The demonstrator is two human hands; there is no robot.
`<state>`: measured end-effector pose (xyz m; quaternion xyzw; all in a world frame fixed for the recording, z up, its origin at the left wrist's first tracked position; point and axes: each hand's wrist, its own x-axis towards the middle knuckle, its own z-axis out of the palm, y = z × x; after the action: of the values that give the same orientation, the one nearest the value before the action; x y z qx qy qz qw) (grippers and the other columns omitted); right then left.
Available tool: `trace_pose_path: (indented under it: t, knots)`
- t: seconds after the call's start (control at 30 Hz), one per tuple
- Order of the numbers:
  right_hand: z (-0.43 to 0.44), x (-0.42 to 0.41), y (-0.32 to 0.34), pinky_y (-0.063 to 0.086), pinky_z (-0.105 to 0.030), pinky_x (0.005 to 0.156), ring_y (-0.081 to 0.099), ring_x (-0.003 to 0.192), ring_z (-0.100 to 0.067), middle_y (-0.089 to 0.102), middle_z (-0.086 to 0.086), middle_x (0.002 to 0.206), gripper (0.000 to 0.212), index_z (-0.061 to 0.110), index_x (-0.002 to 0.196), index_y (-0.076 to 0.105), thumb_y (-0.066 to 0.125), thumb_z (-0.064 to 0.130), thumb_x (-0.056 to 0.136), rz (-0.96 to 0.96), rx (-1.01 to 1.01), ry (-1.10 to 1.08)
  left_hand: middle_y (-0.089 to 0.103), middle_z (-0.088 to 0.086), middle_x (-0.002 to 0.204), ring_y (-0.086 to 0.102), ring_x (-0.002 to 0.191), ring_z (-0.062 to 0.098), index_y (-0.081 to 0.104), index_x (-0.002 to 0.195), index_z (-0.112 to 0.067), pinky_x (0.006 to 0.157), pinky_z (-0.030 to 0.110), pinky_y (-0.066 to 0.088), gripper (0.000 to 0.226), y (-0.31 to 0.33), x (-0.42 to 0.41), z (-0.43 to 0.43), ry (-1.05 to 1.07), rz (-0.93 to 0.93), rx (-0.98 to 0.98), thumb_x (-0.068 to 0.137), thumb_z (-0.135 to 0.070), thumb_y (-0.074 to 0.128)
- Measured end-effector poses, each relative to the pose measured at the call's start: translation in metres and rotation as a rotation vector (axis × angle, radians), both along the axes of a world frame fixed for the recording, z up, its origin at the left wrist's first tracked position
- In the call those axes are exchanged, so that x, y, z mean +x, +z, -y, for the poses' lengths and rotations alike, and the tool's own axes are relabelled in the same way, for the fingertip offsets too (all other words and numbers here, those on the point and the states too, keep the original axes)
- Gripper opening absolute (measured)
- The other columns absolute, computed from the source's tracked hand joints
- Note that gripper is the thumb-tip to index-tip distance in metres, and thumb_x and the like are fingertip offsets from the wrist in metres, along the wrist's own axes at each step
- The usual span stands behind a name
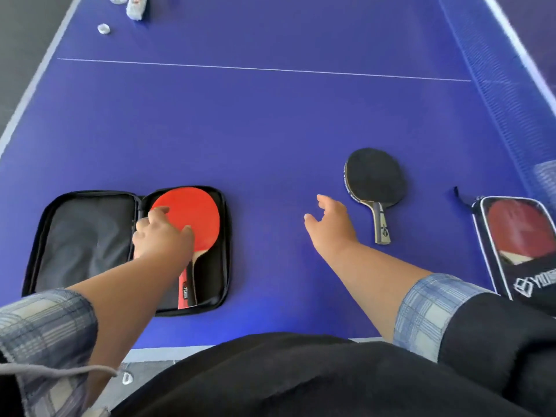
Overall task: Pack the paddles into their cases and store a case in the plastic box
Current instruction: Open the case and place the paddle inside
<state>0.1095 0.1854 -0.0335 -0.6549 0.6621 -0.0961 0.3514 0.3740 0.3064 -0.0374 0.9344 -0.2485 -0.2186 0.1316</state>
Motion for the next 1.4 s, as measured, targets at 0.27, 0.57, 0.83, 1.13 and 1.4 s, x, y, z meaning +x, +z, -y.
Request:
trace_pose_path:
  t: [0.27,0.57,0.83,1.13,1.4]
  knots:
    - [0.074,-0.141,-0.013,0.051,-0.045,0.092,0.052,0.123,-0.035,0.053,-0.011,0.135,0.066,0.018,0.140,0.052,0.074,0.039,0.081,-0.193,0.052,-0.377,0.050,0.006,0.132,0.051,0.113,0.024,0.049,0.134,-0.022,0.097,0.042,0.045,0.045,0.002,-0.134,0.087,-0.359,-0.155,-0.205,0.091,-0.029,0.059]
    - [0.099,-0.153,-0.039,0.060,-0.043,0.078,0.061,0.087,-0.027,0.064,-0.012,0.119,0.037,0.014,0.120,0.061,0.054,0.027,0.086,0.267,0.089,-0.531,0.048,-0.010,0.140,0.062,0.094,0.018,0.028,0.151,-0.029,0.060,0.026,0.046,0.062,-0.033,-0.249,0.179,-0.270,-0.590,-0.116,0.094,-0.034,0.052]
    - [0.135,-0.162,-0.045,0.047,-0.033,0.075,0.053,0.102,-0.025,0.052,-0.012,0.142,0.044,0.016,0.133,0.046,0.055,0.026,0.092,0.295,0.238,-0.534,0.063,-0.004,0.083,0.053,0.065,0.020,0.058,0.107,-0.027,0.053,0.027,0.042,0.025,-0.043,-0.278,0.238,-0.117,-0.712,-0.103,0.087,-0.042,0.055]
    - [0.100,-0.106,-0.025,0.063,-0.029,0.063,0.068,0.097,-0.025,0.070,-0.008,0.105,0.022,0.023,0.107,0.062,0.064,0.025,0.086,0.674,0.421,-0.684,0.070,-0.008,0.093,0.074,0.061,0.013,0.041,0.113,-0.048,0.067,0.033,0.062,0.032,-0.015,-0.204,0.193,0.129,-0.750,-0.249,0.087,-0.037,0.056]
    - [0.040,0.036,0.003,0.059,-0.025,0.062,0.071,0.098,-0.020,0.067,0.000,0.119,0.035,0.030,0.122,0.058,0.066,0.023,0.089,0.669,0.479,-0.375,0.068,-0.013,0.098,0.070,0.074,0.008,0.058,0.114,-0.031,0.058,0.030,0.060,0.036,0.015,-0.067,0.088,0.242,-0.544,-0.449,0.079,-0.038,0.062]
